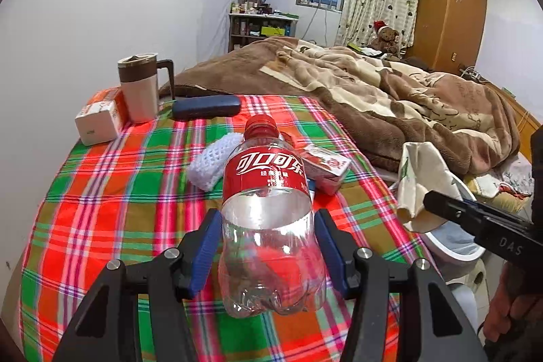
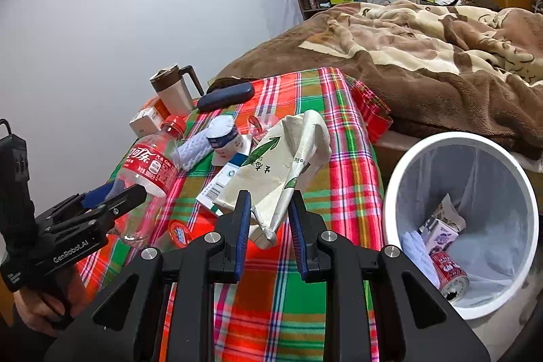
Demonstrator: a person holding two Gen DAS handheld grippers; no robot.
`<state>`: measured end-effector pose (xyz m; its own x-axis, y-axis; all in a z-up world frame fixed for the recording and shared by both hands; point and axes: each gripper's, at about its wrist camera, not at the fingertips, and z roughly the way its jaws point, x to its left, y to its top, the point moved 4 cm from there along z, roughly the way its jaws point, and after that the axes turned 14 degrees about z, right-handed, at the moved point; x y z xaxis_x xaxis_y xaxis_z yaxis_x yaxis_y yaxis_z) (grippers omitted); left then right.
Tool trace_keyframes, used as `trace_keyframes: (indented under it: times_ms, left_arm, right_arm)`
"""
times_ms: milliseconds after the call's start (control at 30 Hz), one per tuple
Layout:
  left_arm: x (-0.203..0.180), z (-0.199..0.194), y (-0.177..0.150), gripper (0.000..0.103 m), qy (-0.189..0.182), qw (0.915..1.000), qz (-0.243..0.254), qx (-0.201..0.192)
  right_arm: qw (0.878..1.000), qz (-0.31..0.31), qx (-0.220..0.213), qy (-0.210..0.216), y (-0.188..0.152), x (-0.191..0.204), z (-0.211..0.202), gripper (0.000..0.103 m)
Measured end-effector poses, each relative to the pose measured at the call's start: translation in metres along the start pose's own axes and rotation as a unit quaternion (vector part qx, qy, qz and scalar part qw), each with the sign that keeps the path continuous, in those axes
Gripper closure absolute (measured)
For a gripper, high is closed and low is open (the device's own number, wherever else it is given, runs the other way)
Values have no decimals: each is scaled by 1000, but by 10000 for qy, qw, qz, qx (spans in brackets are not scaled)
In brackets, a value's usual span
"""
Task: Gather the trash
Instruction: 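Carry the bottle and white paper over the white bin with both grippers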
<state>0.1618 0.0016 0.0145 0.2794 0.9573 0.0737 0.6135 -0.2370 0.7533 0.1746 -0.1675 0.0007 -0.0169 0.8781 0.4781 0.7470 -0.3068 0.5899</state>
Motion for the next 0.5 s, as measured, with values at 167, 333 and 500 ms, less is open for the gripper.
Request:
trace_keyframes:
  times_ms: [167,333,500]
  left_arm:
    - [-13,1,-1,47,-140,9999,35,11]
    - [-30,6,-1,47,-307,9994,131,30]
    - [-52,12,4,47,-501,9983,298,30]
  right_arm:
    - [9999,76,-2,-73,-2,-10,-6,80]
    - [9998,137,-46,-164,-3,-19,-11,80]
    - [9992,251,-114,-295,0,-32,-17,80]
